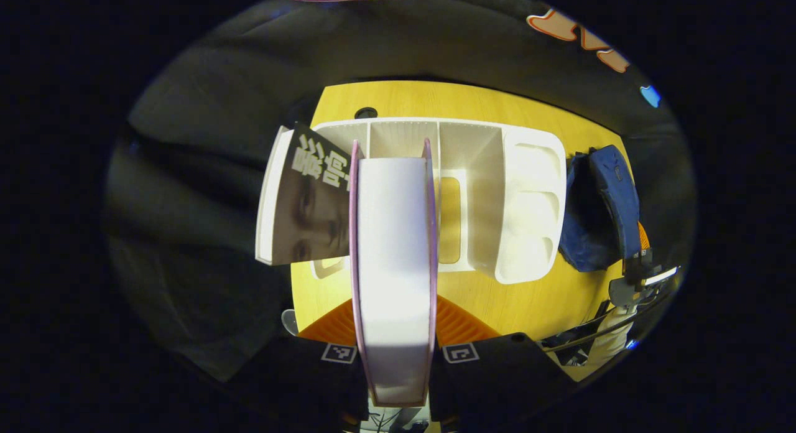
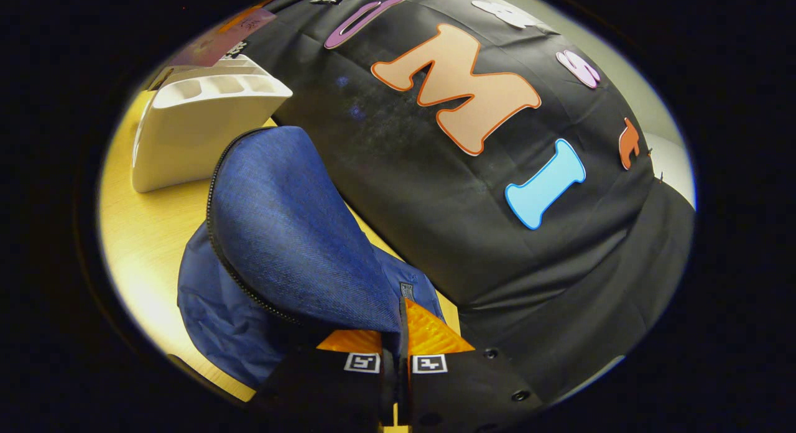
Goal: Open the schoolbag, grab two books from the bookshelf and put them into the schoolbag.
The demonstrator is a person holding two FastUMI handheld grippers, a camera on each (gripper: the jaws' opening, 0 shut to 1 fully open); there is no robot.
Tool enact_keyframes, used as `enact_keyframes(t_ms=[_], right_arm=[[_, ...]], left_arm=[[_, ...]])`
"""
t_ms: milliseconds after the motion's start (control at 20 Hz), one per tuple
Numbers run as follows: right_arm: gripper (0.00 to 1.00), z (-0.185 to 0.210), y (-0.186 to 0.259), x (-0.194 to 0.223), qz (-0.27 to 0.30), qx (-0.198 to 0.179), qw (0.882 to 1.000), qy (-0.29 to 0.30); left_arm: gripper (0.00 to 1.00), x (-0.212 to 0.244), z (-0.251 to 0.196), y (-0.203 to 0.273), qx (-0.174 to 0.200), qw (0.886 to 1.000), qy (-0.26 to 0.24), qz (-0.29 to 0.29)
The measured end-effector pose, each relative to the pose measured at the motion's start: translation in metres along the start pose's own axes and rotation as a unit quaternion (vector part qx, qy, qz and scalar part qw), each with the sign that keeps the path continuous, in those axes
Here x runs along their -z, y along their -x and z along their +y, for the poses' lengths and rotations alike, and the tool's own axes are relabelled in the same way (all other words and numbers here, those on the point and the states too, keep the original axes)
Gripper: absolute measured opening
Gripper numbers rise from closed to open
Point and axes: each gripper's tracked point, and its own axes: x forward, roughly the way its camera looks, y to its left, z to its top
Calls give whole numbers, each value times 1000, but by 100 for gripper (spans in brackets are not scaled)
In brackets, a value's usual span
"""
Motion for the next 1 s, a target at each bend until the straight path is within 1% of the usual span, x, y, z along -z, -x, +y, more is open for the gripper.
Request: enact_keyframes(t_ms=[100, 150, 250, 300, 350, 500, 550, 600, 650, 700, 750, 800, 900, 950, 1000], right_arm=[[5, -1, 0, 0, 0, -1, 1000, -4], [5, -2, 0, 1, -1, -4, 1000, -5], [5, -2, 1, 1, -1, -6, 1000, -5], [5, -2, 1, 0, -2, -7, 1000, -4], [5, -3, 1, 1, -2, -7, 1000, -5], [5, -5, 2, 1, -3, -9, 1000, -8], [5, -6, 2, 2, -4, -10, 1000, -10], [7, -6, 2, 2, -4, -11, 1000, -12], [7, -7, 2, 1, -3, -13, 1000, -15], [5, -6, 1, 3, -3, -14, 1000, -18], [5, -8, 1, 2, -2, -14, 1000, -21], [5, -9, 2, 3, -2, -14, 1000, -25], [5, -10, 2, 2, -2, -15, 1000, -27], [7, -11, 3, 2, -2, -16, 999, -27], [5, -12, 3, 2, -2, -16, 999, -29]], left_arm=[[37, 15, -2, 19, 15, 1000, 21, -6], [35, 26, -5, 36, 23, 999, 33, -13], [35, 37, -6, 54, 27, 998, 42, -25], [34, 42, -8, 64, 29, 998, 47, -32], [35, 46, -11, 74, 34, 997, 52, -39], [37, 54, -16, 99, 44, 995, 59, -66], [35, 54, -17, 106, 48, 994, 60, -77], [35, 55, -20, 113, 53, 993, 62, -87], [35, 55, -23, 121, 60, 991, 64, -97], [35, 58, -26, 128, 65, 990, 65, -103], [34, 60, -29, 133, 67, 989, 67, -111], [35, 60, -33, 138, 72, 988, 63, -118], [35, 59, -50, 145, 92, 985, 61, -133], [35, 58, -62, 147, 108, 982, 59, -141], [35, 56, -75, 147, 127, 980, 54, -147]])
